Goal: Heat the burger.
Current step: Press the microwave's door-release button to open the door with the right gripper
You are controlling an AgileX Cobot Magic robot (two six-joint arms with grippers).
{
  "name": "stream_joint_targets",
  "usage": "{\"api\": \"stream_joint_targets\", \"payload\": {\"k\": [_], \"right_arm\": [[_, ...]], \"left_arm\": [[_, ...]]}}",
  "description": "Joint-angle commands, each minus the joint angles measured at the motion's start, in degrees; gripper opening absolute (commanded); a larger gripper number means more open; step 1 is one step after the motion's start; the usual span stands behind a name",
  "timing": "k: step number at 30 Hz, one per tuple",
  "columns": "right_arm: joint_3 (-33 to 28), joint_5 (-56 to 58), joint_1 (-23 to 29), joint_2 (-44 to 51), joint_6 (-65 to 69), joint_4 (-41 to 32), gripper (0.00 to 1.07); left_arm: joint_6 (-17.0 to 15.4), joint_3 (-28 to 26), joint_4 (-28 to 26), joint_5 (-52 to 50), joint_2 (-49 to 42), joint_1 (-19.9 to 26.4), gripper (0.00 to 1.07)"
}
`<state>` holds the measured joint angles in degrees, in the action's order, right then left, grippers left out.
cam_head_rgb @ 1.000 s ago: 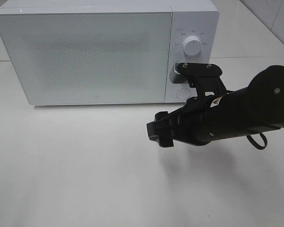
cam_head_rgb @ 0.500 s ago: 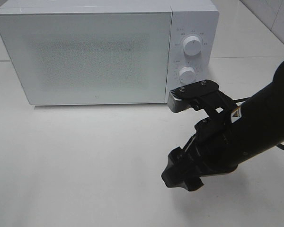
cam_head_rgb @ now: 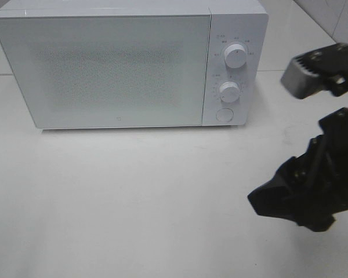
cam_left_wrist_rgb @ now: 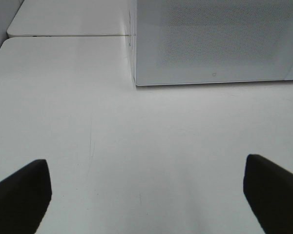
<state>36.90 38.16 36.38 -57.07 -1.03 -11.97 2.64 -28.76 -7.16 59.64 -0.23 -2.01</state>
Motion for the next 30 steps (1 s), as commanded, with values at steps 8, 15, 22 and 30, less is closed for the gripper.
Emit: {"api": "stream_joint_targets", "payload": {"k": [8,15,22,30], "right_arm": [[0.0,12.72,-11.8,17.07,1.43,5.21,0.75],[0.0,17.07,-19.65,30.88,1.03,5.61,0.75],[0.0,22.4,-25.5,45.15,1.83,6.42,0.75],[-2.58,25.21,-28.07,55.46,3.32,7.96,0.75]], "left_arm": [[0.06,0.06,-0.23,-0.17,-1.2,0.17,1.0],[0.06,0.06,-0.23,-0.17,-1.2,0.17,1.0],[0.06,0.06,-0.23,-0.17,-1.2,0.17,1.0],[0.06,0.06,-0.23,-0.17,-1.2,0.17,1.0]]}}
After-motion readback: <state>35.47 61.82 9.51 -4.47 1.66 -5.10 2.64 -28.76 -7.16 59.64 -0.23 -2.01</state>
